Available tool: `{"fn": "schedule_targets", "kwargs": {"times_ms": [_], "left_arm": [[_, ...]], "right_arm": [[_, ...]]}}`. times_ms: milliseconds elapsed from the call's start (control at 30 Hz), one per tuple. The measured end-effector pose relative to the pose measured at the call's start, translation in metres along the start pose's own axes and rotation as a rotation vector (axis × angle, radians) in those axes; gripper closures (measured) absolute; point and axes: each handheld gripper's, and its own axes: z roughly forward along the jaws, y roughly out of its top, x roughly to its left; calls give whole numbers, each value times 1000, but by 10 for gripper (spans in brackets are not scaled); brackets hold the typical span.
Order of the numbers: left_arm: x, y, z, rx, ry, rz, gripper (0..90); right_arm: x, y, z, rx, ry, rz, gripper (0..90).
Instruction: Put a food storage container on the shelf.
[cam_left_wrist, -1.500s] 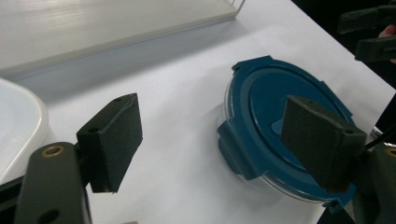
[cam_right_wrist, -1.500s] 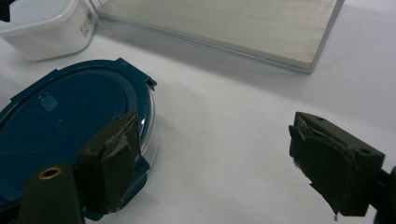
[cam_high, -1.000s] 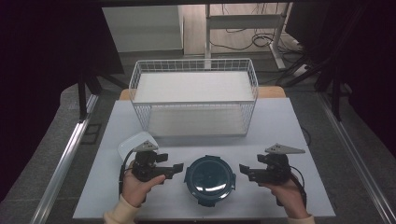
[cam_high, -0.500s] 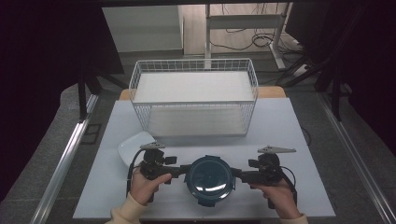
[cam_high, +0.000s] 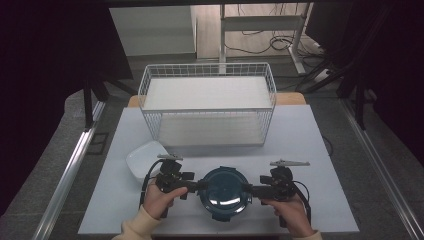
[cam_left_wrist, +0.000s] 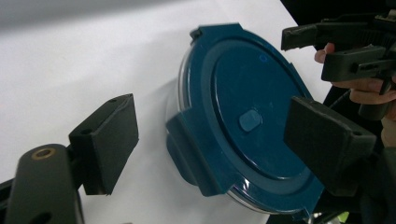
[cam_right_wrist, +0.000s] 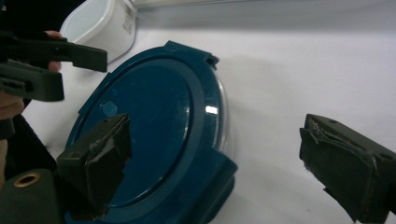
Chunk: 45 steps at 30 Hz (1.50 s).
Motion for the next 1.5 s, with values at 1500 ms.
{"fn": "schedule_targets", "kwargs": {"times_ms": [1500], "left_arm": [[7,-18,23,42,-109,-254,321]], "right_arm": [[9,-32,21,-23,77,316,300]]}}
